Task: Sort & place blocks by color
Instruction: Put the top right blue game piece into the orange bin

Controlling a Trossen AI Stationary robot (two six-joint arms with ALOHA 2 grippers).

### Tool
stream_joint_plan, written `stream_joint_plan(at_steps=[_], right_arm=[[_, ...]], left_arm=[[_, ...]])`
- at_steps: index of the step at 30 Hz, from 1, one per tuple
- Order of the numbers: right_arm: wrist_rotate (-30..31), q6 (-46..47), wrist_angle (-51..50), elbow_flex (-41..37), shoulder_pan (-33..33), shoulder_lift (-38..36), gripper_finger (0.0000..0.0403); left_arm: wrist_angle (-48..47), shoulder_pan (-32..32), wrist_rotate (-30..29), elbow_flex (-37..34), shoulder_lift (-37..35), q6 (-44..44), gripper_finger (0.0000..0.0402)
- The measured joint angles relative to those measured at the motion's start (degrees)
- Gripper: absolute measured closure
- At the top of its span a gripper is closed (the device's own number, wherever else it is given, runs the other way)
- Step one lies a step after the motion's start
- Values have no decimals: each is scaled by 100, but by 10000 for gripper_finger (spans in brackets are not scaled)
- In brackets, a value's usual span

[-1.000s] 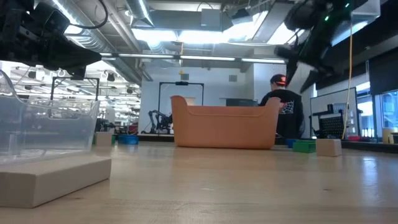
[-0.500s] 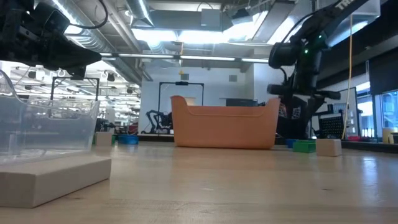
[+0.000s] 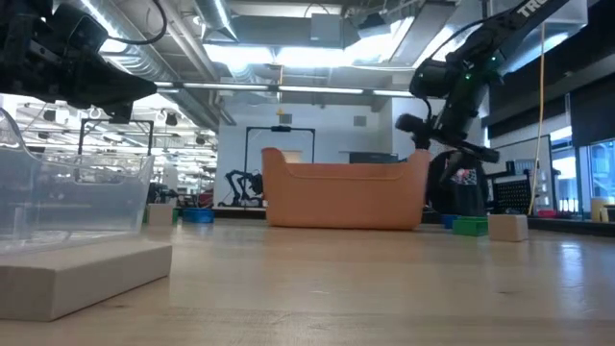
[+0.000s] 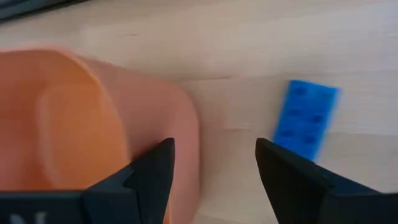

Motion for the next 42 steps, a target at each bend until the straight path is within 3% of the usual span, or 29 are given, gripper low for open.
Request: stream_joint_plan(at_steps=[5,9,15,20,30,42], right_arm=[[-170,12,426,2,149,0,177],[86,-21,13,2,149,0,177],[1052,-15,-895,2,166,1,177],[1757,25,-798,2,238,127,177],[2127,188,-670,2,239,759,177],[2128,541,-574,2,337,1228,177]], left_arm=[[0,0,0,1,-1,0,401],[0,0,0,2,0,0,401],[0,0,0,2,-2,0,401],[0,0,0,1,0,0,401],[0,0,0,0,0,0,401],[0,0,1,2,-1,0,401]])
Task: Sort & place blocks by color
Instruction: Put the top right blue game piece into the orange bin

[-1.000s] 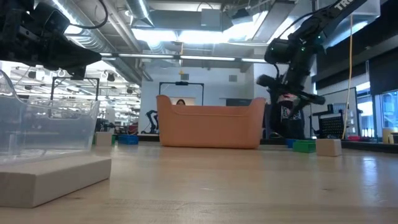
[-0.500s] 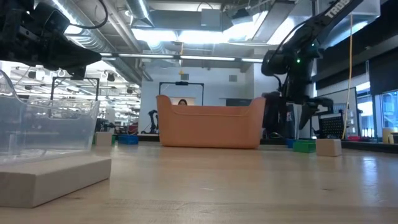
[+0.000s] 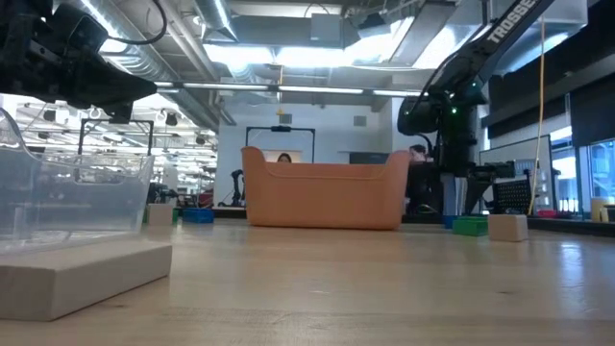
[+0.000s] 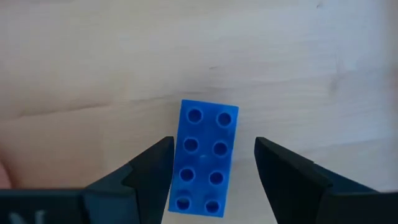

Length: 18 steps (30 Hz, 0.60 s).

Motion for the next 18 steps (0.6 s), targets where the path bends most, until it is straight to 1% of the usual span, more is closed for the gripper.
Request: stream_joint_plan(at_steps=[3,12,15,18], right_arm=[[-23,133,50,0,35,147,177],[-89,56,51,0,39,298,180],[-141,13,50,0,39,298,198],[-149,-96,33,0,39,298,235]], left_arm=[[0,0,-1,-2,1,0,401],[0,0,2,-2,-1,0,401],[0,0,-1,0,1,0,401],[0,0,-1,-1,1,0,401]])
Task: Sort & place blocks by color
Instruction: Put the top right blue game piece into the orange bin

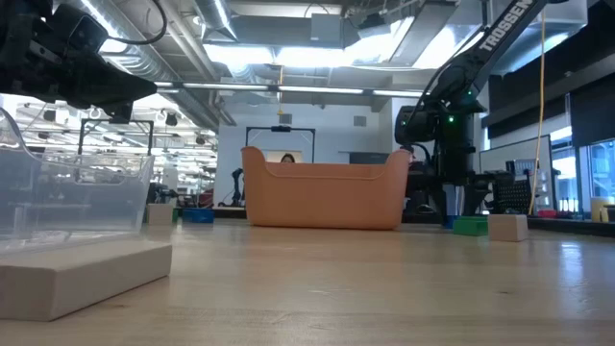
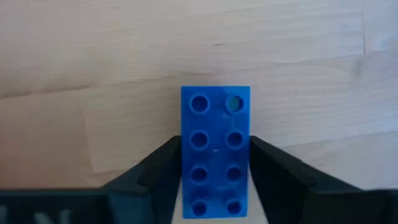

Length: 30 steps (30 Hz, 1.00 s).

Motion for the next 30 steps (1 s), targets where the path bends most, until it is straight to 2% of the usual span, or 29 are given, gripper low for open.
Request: stream_joint_plan(at_steps=[2,11,17,24,30], right_arm=[[1,-41,-52,0,0,-9,262],[-217,-909,-763,-4,0,-358,263],[-213,-1388,-997,-4,84,-1352,263],[-571,-2096,-805,-4,341,-2695,263],[-1660,-2795,96,-4,632,-3543,263]], left_arm=[[0,0,0,0,0,0,401],[0,0,2,1,0,0,401],[0,0,0,1,0,0,401],[0,0,0,0,-2,5,401],[-2,0,0,0,-2,398,401]])
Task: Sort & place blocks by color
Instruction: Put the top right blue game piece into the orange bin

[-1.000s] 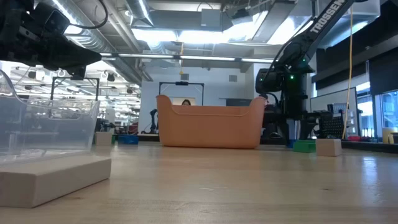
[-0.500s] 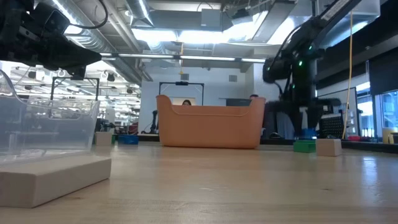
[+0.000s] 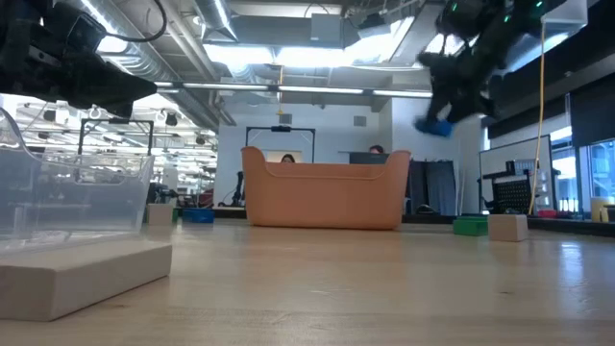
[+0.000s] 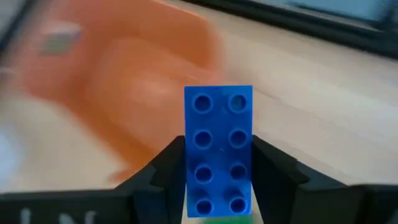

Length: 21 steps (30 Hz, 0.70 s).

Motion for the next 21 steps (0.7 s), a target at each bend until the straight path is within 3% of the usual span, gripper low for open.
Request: stream_joint_plan(at_steps=[9,17,21], right_arm=[[-2170,-530,2782,2,399,-310,263],[-2118,-673,2579,2,398,-304,263],[-2102,-580,2480,2,398,-304,263]], left_arm=[[60,2,-38,2,2,-53,401],[112,2,44,2,2,-1040,401],[798,1,65,1,2,-1741,401]])
